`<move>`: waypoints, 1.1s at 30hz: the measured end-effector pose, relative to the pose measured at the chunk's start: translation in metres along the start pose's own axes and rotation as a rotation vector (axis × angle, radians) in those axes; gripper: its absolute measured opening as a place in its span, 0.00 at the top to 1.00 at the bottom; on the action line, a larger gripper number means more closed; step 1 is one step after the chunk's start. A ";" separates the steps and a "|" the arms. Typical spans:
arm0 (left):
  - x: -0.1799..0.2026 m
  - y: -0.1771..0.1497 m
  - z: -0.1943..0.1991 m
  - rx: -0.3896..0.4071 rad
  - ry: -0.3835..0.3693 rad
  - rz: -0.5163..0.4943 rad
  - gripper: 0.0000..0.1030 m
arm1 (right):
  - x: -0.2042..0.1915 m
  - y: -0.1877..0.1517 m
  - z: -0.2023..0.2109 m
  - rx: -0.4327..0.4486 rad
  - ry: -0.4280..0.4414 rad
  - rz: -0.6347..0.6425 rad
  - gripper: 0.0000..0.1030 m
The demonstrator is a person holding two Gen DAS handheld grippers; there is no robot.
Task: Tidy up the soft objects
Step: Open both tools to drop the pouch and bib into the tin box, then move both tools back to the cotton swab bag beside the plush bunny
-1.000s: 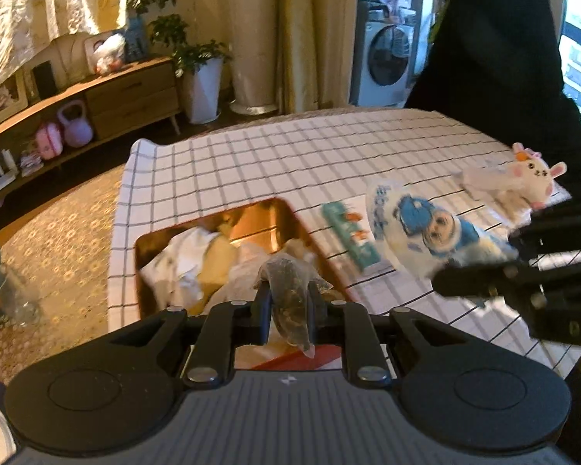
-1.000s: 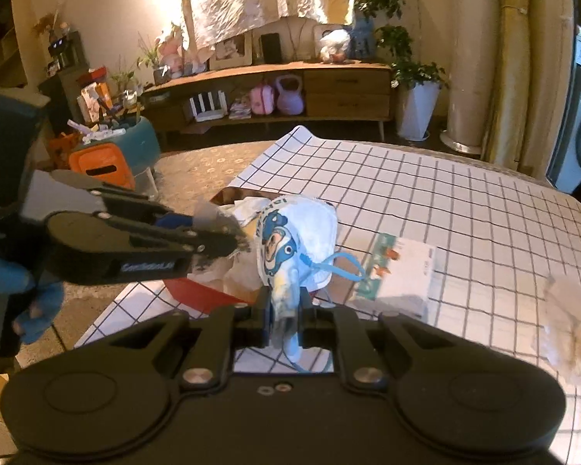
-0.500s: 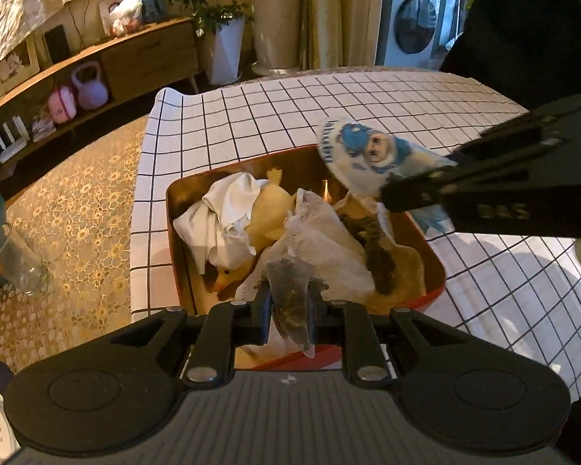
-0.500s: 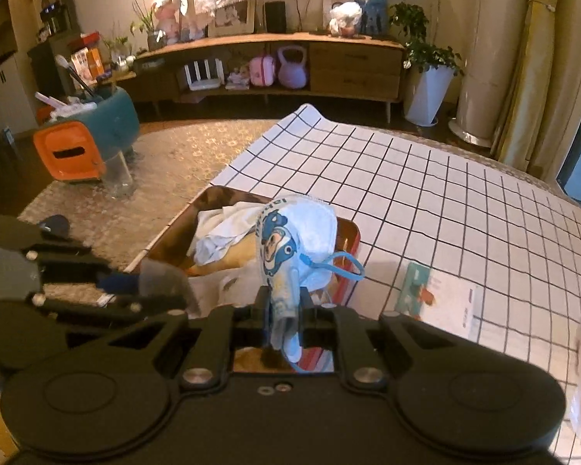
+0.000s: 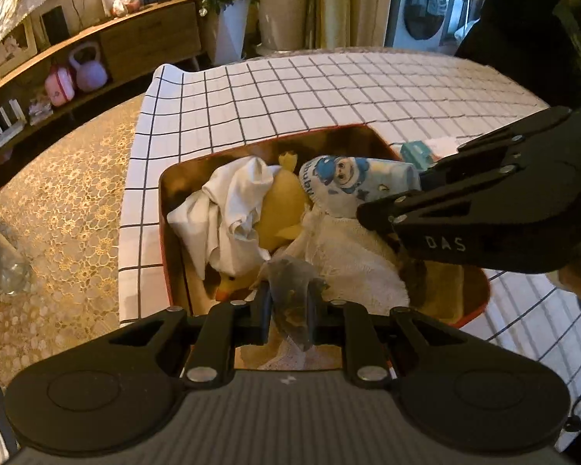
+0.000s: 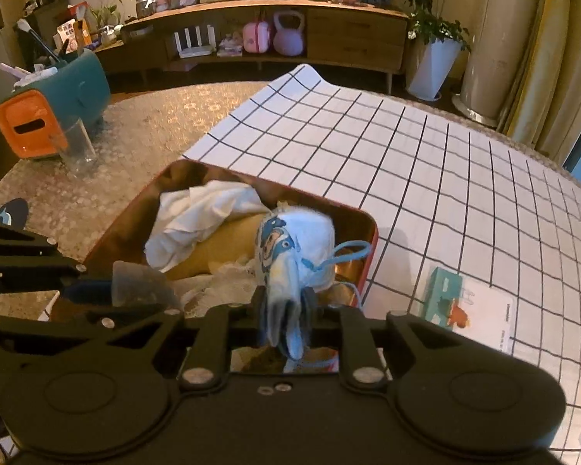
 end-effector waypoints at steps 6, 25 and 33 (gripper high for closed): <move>0.002 -0.003 -0.005 -0.021 0.001 0.001 0.83 | 0.000 -0.005 0.000 0.002 0.012 -0.014 0.78; 0.011 0.007 0.023 0.036 0.026 0.000 0.31 | -0.007 -0.006 0.036 0.069 0.038 0.002 0.44; 0.018 0.005 0.051 0.061 0.033 0.000 0.31 | -0.007 -0.009 0.072 0.125 0.043 -0.005 0.33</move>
Point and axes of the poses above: each gripper's, at about its wrist camera, not at the fingertips, and z roughly against the way its jaws point, x to its right, y to its top, the point moved 8 cm from there along -z, roughly the way its jaws point, and after that the axes turned 7 degrees about y, right-handed, at the moved point
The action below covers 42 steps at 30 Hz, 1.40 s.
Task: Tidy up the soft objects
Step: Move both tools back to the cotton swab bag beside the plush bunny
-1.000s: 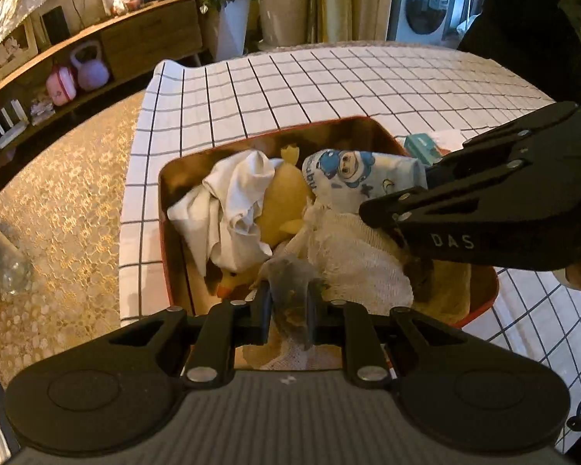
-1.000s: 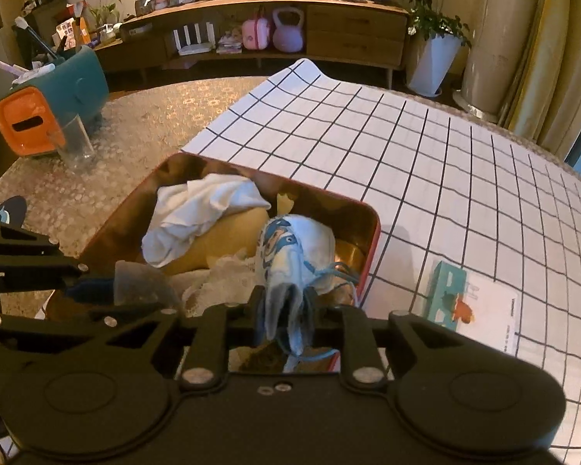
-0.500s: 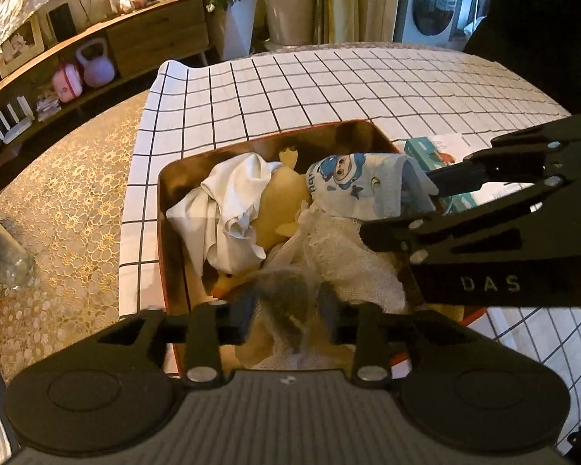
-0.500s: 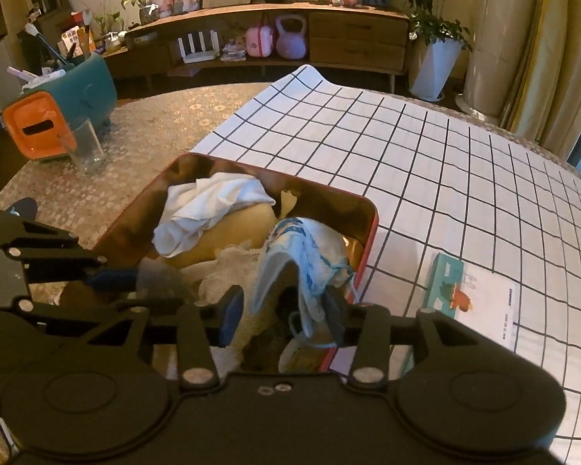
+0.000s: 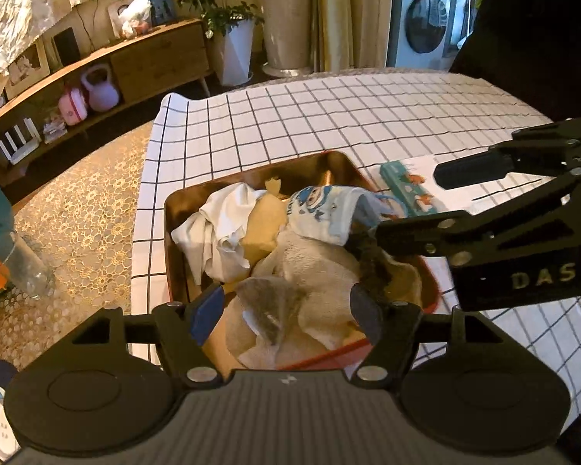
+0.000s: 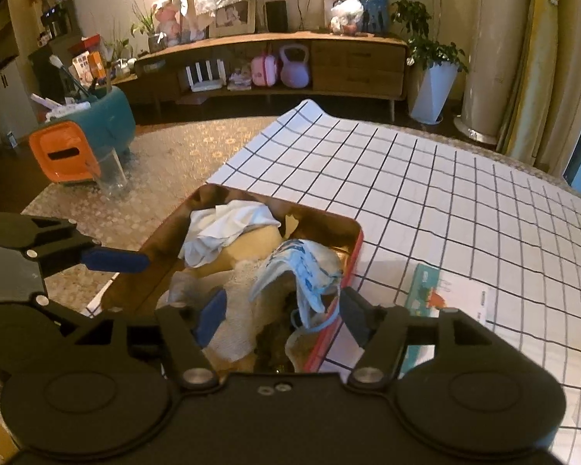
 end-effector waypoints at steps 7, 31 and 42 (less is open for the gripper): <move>0.022 0.006 0.031 0.043 -0.021 -0.018 0.31 | 0.005 -0.004 0.046 0.070 0.000 -0.024 0.22; 0.192 0.047 0.081 0.144 -0.237 -0.172 0.21 | 0.100 -0.088 0.199 0.228 -0.194 -0.152 0.07; 0.276 0.073 0.059 0.170 -0.302 -0.215 0.18 | 0.178 -0.154 0.226 0.177 -0.336 -0.211 0.07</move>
Point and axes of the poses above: each gripper's, at about its wrist camera, not at the fingertips, and z roughly against the way its jaws point, x to its right, y to its top, the point moved 8 cm from there along -z, roughly the way its jaws point, and after that the axes turned 7 degrees about y, right-handed, at the moved point
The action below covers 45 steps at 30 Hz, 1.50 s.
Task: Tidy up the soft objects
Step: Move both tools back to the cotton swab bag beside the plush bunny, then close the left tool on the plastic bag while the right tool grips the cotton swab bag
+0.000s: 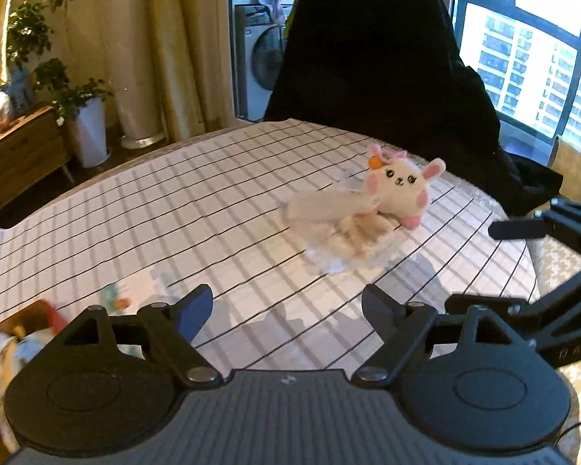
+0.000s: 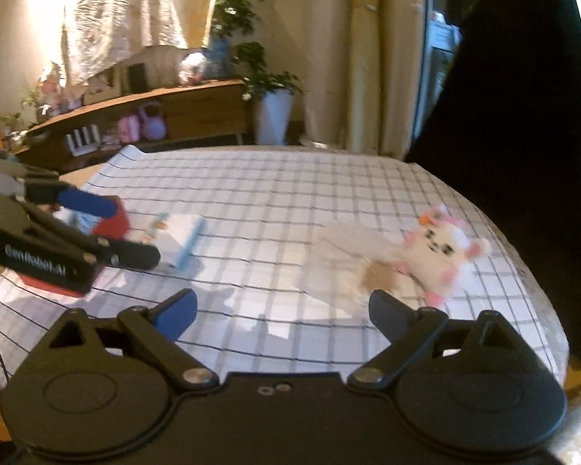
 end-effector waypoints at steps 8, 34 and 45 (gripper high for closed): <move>0.024 0.031 -0.048 0.018 -0.001 0.023 0.02 | 0.044 -0.017 -0.016 0.005 -0.033 -0.035 0.08; 0.040 0.092 -0.203 -0.156 -0.004 0.272 0.02 | 0.094 -0.007 -0.114 -0.037 -0.056 -0.057 0.21; 0.063 0.087 -0.238 -0.199 -0.023 0.261 0.02 | 0.103 -0.007 -0.141 -0.067 -0.074 -0.076 0.23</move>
Point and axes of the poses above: each gripper's, at about its wrist camera, not at the fingertips, and z roughly against the way its jaws point, x to its right, y to its top, the point moved 8 cm from there along -z, roughly the way its jaws point, and after that the axes turned 7 degrees about y, right-handed, at the moved point
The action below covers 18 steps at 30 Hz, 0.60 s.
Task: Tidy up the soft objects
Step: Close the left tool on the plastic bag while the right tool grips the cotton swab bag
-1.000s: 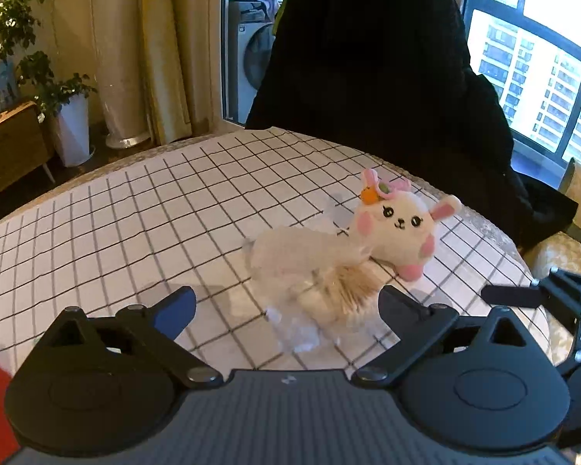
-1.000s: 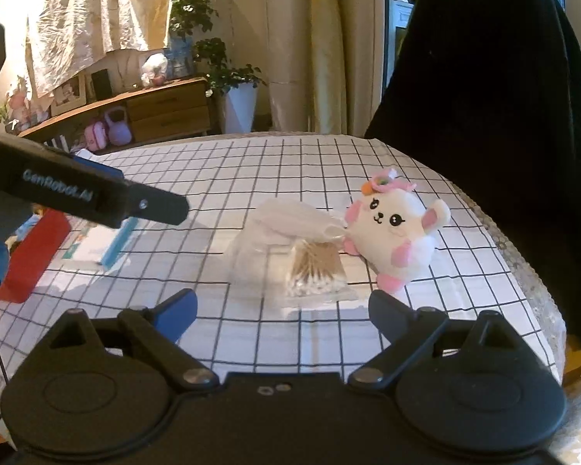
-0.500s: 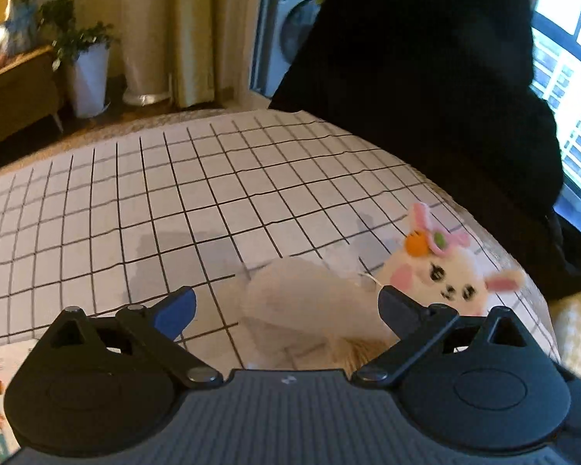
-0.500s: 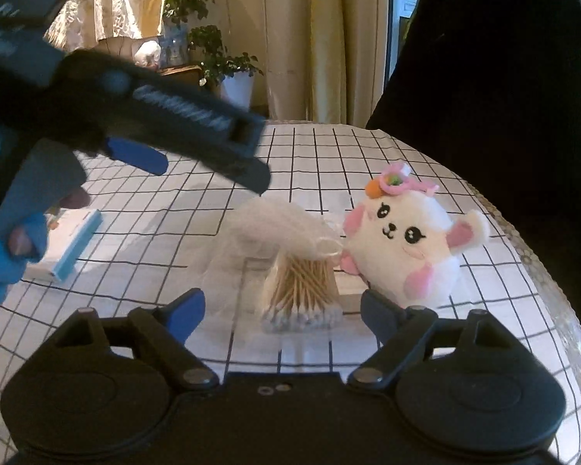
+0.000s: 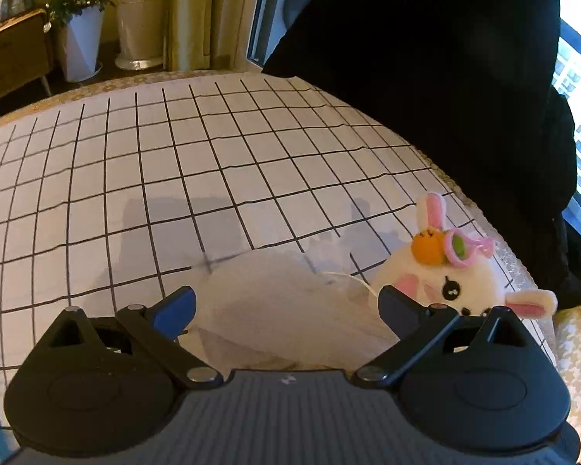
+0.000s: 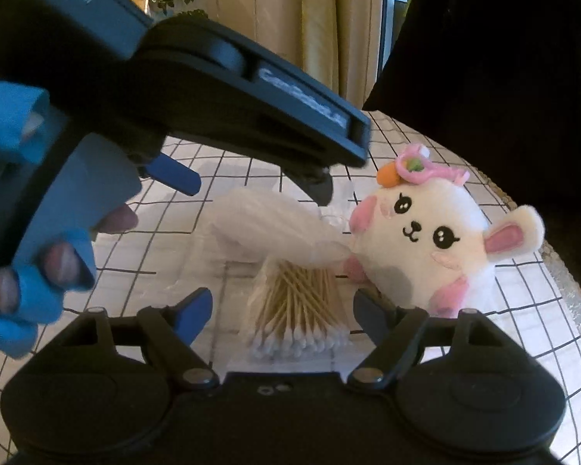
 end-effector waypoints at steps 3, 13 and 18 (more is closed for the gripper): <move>-0.003 0.000 -0.008 -0.011 -0.006 0.025 0.03 | 0.001 0.000 -0.004 -0.007 -0.004 0.000 0.25; -0.005 -0.003 -0.017 -0.014 0.010 -0.008 0.57 | 0.003 -0.004 -0.009 -0.023 -0.021 0.007 0.38; -0.013 -0.005 -0.017 -0.023 0.002 0.015 0.78 | 0.004 -0.001 -0.009 -0.025 -0.037 0.005 0.48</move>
Point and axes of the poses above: each gripper's, at about its wrist camera, not at the fingertips, and z roughly against the way its jaws point, x to its right, y to its top, the point moved 8 cm from there along -z, roughly the way its jaws point, and after that the axes turned 7 degrees about y, right-handed, at the moved point
